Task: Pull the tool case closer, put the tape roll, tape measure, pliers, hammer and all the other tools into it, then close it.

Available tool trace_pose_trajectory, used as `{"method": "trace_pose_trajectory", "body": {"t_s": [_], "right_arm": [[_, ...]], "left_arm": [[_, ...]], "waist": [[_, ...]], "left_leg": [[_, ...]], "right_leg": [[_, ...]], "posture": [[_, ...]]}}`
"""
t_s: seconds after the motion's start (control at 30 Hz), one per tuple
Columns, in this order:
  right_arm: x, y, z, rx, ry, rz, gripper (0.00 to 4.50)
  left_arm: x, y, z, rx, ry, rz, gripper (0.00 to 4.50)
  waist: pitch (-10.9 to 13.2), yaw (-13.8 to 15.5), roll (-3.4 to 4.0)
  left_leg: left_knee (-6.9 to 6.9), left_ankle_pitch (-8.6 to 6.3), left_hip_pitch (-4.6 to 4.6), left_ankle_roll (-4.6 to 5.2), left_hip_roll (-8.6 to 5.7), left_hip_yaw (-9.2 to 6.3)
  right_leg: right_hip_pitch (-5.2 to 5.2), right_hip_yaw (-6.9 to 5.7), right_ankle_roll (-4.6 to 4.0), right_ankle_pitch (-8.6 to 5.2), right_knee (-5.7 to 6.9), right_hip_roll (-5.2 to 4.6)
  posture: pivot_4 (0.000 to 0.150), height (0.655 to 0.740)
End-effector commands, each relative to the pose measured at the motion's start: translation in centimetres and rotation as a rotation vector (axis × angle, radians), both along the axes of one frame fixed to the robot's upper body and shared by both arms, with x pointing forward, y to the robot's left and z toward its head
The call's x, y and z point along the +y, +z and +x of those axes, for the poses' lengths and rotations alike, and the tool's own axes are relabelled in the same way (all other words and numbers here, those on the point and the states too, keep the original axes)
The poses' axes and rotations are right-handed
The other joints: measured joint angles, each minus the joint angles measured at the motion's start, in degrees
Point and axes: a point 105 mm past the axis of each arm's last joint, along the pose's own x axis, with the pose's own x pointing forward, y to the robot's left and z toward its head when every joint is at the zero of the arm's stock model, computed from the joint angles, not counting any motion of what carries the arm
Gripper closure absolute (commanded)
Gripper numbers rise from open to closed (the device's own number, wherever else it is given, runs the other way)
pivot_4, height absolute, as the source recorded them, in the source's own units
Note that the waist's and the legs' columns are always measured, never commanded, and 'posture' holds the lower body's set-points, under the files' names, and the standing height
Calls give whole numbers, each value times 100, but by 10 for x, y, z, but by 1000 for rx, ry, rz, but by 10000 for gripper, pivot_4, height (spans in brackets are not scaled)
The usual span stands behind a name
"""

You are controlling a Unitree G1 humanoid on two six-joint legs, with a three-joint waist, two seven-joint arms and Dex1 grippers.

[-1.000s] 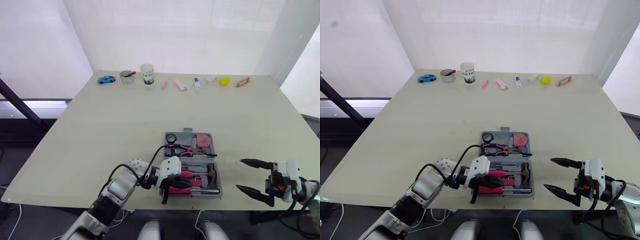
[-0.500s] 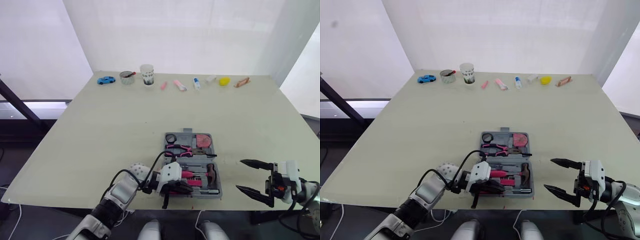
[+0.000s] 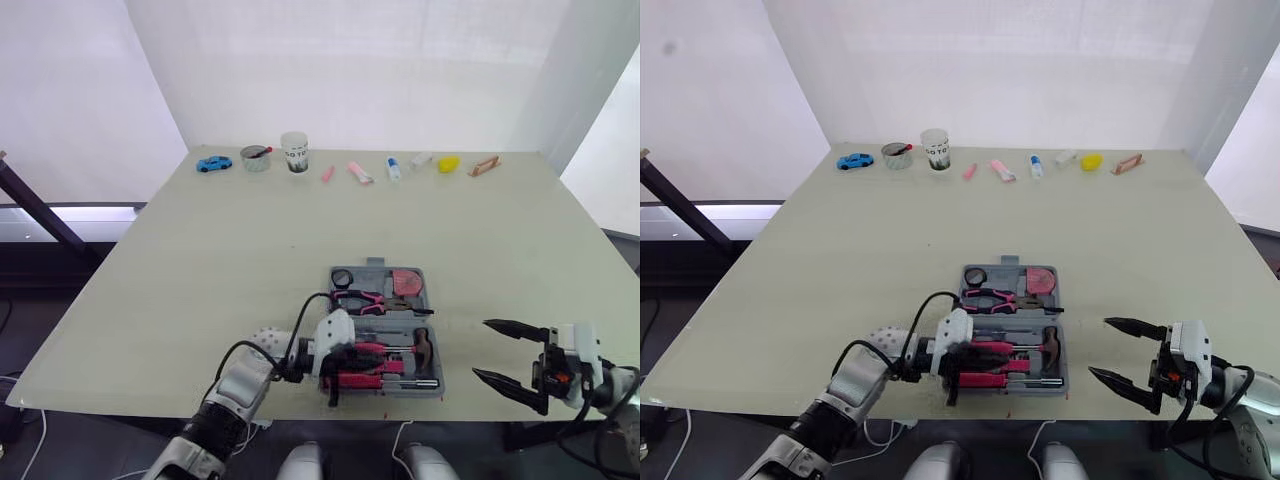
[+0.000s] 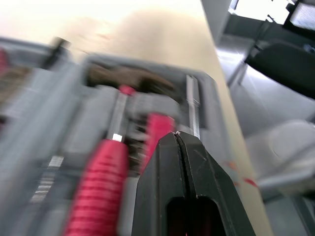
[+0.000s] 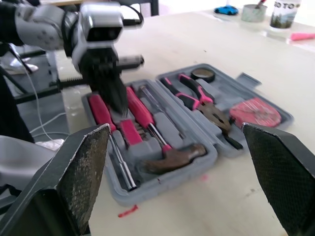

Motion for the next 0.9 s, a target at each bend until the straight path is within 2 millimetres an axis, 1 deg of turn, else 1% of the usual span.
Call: {"method": "trace_pose_trajectory", "body": {"t_s": [0.03, 0.1, 0.2, 0.23, 0.3, 0.33, 0.4, 0.47, 0.53, 0.6, 0.63, 0.67, 0.7, 0.73, 0.77, 0.83, 0.9], "right_arm": [[-14, 11, 10, -65, -100, 11, 0], [-18, 10, 12, -64, -125, 26, 0], [-21, 8, 13, -57, -145, 34, 0], [-23, 7, 14, -54, -158, 39, 0], [-29, 4, 16, -48, -201, 52, 0], [-32, 2, 17, -47, -219, 58, 0], [-36, 0, 17, -44, -243, 60, 0], [-40, -3, 16, -37, -263, 56, 0], [-44, -6, 14, -28, -280, 53, 0], [-49, -9, 11, -15, -296, 46, 0], [-53, -11, 8, -5, -309, 38, 0], [-56, -13, 6, 1, -318, 33, 0], [-58, -14, 5, 5, -325, 29, 0], [-60, -14, 4, 7, -333, 26, 0], [-63, -14, 2, 8, -345, 23, 0], [-70, -12, -2, 11, -379, 12, 0], [-75, -12, -7, 17, -404, 6, 0]], "left_arm": [[8, 39, 19, -76, 92, -110, 44662], [19, 50, 26, -83, 148, -139, 44662], [33, 58, 31, -70, 219, -164, 44662], [42, 61, 32, -71, 248, -169, 44662], [67, 66, 33, -49, 329, -185, 44662], [79, 66, 34, -59, 376, -177, 44662], [97, 62, 30, -58, 428, -149, 44662], [114, 54, 20, -37, 468, -129, 39442], [128, 51, 10, -11, 501, -142, 32645], [138, 48, 1, 14, 528, -158, 23663], [149, 43, -5, 26, 562, -149, 19221], [157, 40, -9, 32, 585, -139, 12358], [163, 38, -12, 36, 604, -131, 8489], [170, 35, -15, 38, 632, -125, 3218], [177, 33, -19, 42, 661, -119, 416], [194, 27, -32, 54, 719, -98, 416], [203, 24, -43, 60, 747, -75, 416]], "waist": [[0, -4, 0], [0, -15, 0], [0, -26, 0], [0, -26, 0], [0, -50, 1], [1, -75, 0], [1, -103, 1], [1, -124, 1], [2, -130, -1], [3, -134, -3], [4, -133, -3], [4, -129, -3], [4, -129, -3], [4, -128, -3], [4, -130, -3], [4, -132, -3], [4, -135, -3]], "left_leg": [[0, 0, 0, 0, 0, 0], [0, 0, 0, 0, 0, 0], [-2, 0, 1, 0, 0, -1], [-2, 0, 1, 0, 0, -1], [-3, 0, 1, 0, 0, -1], [-4, 0, 1, 0, 1, -1], [-4, 0, 2, 0, 5, -4], [-5, 0, 3, 0, 5, -5], [-5, 0, 3, 0, 5, -4], [-7, -1, 4, 0, 9, -6], [-7, -1, 4, 0, 11, -6], [-7, -1, 4, 0, 13, -5], [-7, -1, 4, 0, 13, -4], [-7, -1, 4, 0, 13, -3], [-7, -1, 5, 0, 14, -3], [-7, -1, 7, 0, 16, -1], [-9, -1, 7, -1, 23, 1]], "right_leg": [[0, 0, 0, 0, 0, 0], [0, 1, 0, 0, 1, 0], [0, -1, 0, 0, 1, 1], [0, -2, 0, 0, 0, 1], [0, -2, 0, 0, 0, 1], [0, -2, 0, 0, 0, 1], [-1, -2, 0, 0, 1, 1], [-1, -1, -1, 0, 0, -1], [-1, 2, -1, -1, -1, -4], [-2, 5, -9, -6, -2, -7], [-4, 5, -21, -13, -3, -7], [-5, 4, -22, -13, -2, -7], [-5, 4, -23, -14, -1, -7], [-6, 5, -24, -14, -2, -7], [-6, 5, -24, -14, -1, -7], [-6, 7, -24, -14, -2, -9], [-7, 8, -24, -15, -3, -10]], "posture": [[1500, 7400], [1500, 7400], [1500, 7400], [1500, 7400], [1500, 7400], [1500, 7400], [1500, 7400], [1500, 7400], [1500, 7400], [1500, 7400], [1500, 7400], [1500, 7400], [1500, 7400], [1500, 7400], [1500, 7400], [1500, 7400], [1500, 7400]]}}
